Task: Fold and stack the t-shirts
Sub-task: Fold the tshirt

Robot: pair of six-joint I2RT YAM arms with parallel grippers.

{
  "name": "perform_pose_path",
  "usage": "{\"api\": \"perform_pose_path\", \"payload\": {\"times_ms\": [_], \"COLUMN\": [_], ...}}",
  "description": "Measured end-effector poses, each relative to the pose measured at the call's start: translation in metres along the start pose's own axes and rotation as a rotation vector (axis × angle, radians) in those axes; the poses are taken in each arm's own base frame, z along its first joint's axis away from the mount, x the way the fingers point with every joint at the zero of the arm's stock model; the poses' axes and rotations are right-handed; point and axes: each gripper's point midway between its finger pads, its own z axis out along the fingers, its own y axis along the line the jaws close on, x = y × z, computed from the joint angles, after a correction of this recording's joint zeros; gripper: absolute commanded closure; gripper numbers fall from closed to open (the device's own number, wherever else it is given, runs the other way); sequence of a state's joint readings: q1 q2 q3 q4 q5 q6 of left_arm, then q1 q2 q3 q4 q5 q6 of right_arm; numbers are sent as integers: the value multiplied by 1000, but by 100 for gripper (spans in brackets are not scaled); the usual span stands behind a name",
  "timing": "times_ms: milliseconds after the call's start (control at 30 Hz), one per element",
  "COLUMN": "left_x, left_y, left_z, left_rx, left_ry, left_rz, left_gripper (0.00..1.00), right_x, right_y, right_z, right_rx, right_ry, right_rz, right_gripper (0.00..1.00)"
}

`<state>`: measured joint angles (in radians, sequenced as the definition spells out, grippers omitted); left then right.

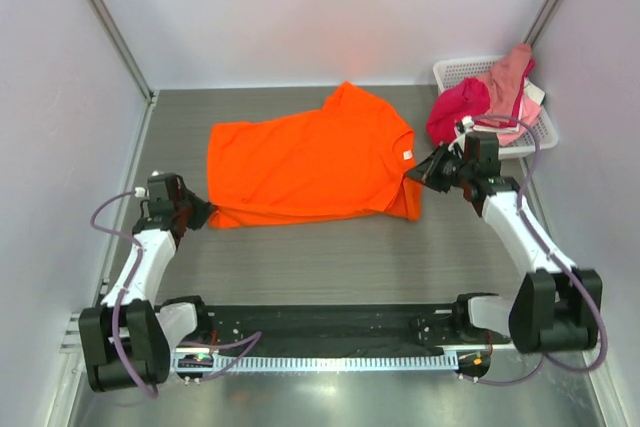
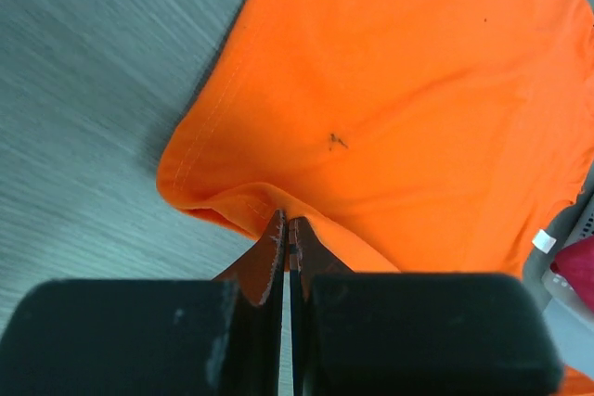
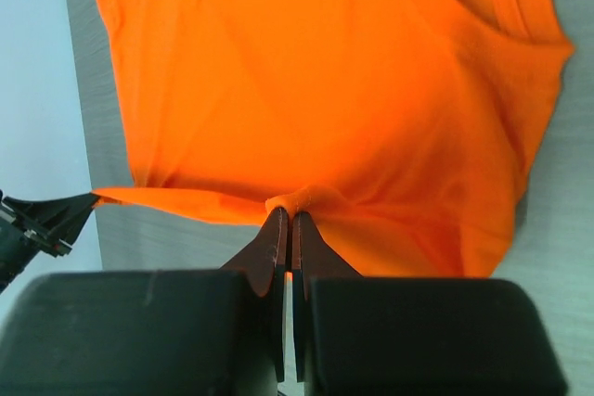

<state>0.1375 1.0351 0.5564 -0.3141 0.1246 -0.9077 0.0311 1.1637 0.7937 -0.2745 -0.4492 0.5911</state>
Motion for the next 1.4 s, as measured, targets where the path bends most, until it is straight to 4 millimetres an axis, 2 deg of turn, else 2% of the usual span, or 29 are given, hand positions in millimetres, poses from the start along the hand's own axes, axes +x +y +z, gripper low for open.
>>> {"api": "perform_pose_path", "payload": {"times_ms": [267, 500, 633, 933, 967, 1000, 1033, 1067, 1133, 1233, 1300, 1400], "left_x": [-15, -29, -36, -58, -60, -61, -62, -63, -66, -66, -64, -57], "left_y": [-12, -22, -24, -33, -34, -34, -35, -34, -36, -38, -41, -46], "left_z": [23, 44, 53, 77, 82, 88, 94, 102, 113, 113, 104, 81], "left_rx": [-12, -19, -32, -66, -69, -74, -78, -86, -88, -77, -58, -17], "left_ry": [3, -1, -15, -51, -48, -42, -39, -29, -19, -23, -33, -56], "left_rz": [-3, -18, -27, -25, -25, -26, -26, -20, -11, 1, 19, 50], "left_gripper": [100, 100, 100, 100, 100, 98, 86, 72, 43, 25, 24, 24], "right_x": [-51, -87, -97, -119, -120, -124, -129, -132, -139, -134, -119, -79], "right_y": [13, 37, 40, 29, 29, 29, 30, 29, 28, 21, 13, -1], "right_z": [52, 96, 117, 159, 160, 167, 173, 178, 187, 187, 179, 156], "right_rx": [22, 26, 44, 100, 100, 104, 101, 104, 109, 147, 187, 250], "right_ry": [13, 14, 25, 39, 37, 39, 34, 31, 17, 18, 25, 58], "right_rz": [-26, -111, -133, -147, -148, -147, -145, -142, -150, -159, -166, -182], "right_gripper": [99, 99, 99, 99, 93, 78, 49, 43, 36, 36, 37, 39]}}
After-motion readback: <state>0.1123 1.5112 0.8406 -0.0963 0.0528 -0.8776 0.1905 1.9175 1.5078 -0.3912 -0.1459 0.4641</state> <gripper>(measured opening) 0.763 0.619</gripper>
